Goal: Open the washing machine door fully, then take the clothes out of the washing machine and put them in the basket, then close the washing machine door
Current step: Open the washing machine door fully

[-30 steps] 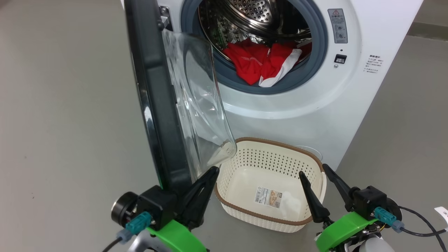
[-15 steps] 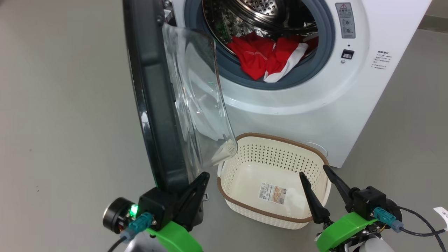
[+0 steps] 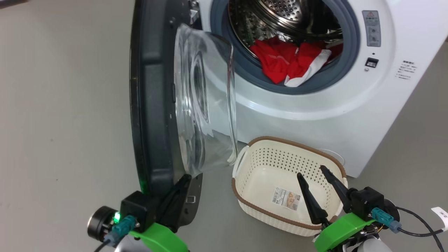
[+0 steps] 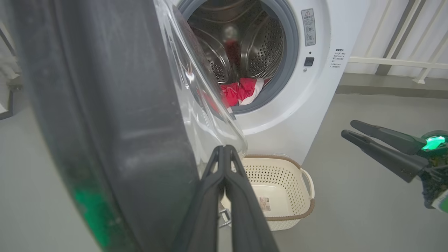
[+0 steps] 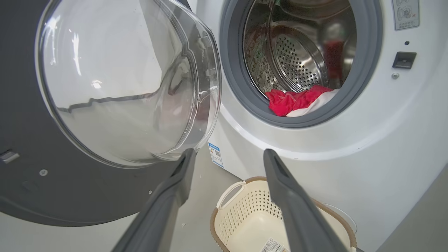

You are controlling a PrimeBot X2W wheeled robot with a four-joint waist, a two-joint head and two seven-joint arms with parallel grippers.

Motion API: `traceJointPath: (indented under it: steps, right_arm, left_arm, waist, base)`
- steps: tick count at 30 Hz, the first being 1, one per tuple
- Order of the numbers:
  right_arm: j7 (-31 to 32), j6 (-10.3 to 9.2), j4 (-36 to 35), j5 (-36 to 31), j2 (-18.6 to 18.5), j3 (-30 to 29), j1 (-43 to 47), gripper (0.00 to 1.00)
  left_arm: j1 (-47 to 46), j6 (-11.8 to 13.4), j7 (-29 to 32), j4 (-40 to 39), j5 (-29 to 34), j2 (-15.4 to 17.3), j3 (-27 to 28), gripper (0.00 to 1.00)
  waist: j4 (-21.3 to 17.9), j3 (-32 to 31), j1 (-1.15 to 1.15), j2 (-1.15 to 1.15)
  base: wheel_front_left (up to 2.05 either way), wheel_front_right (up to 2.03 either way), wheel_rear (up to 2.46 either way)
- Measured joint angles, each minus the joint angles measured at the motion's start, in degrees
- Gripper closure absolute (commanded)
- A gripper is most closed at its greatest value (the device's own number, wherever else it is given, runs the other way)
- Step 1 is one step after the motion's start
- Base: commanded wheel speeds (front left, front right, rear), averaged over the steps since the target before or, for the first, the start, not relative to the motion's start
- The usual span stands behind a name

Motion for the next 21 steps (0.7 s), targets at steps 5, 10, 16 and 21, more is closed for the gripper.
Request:
traceJointPath:
  steps: [5,10,16,21]
  right_arm:
    - [0.0,0.0,-0.73,0.01,-0.01,1.1,0.02,0.0]
    - [0.0,0.0,-0.8,0.01,0.0,2.57,0.02,0.0]
    - [0.0,0.0,-0.35,-0.01,-0.01,3.61,-0.04,0.0]
    - [0.0,0.0,0.42,-0.55,-0.02,3.97,-0.35,0.0]
  left_arm:
    - [0.37,0.63,-0.37,0.51,-0.55,0.35,1.42,1.0]
    - [0.87,1.98,-1.34,0.99,-1.15,1.26,3.57,1.0]
    - [0.83,3.58,-3.36,2.89,-1.96,2.22,6.91,1.0]
    - [0.59,5.41,-5.06,5.81,-1.69,3.5,9.36,1.0]
  waist:
    - [1.59,-0.56,0.0,0.0]
    - [1.98,-0.63,0.0,0.0]
    - [2.02,-0.11,0.0,0.0]
    - [1.86,0.15,0.0,0.0]
  base:
    - [0.0,0.0,0.0]
    - [0.0,0.0,0.0]
    - [0.0,0.0,0.0]
    - [0.0,0.0,0.0]
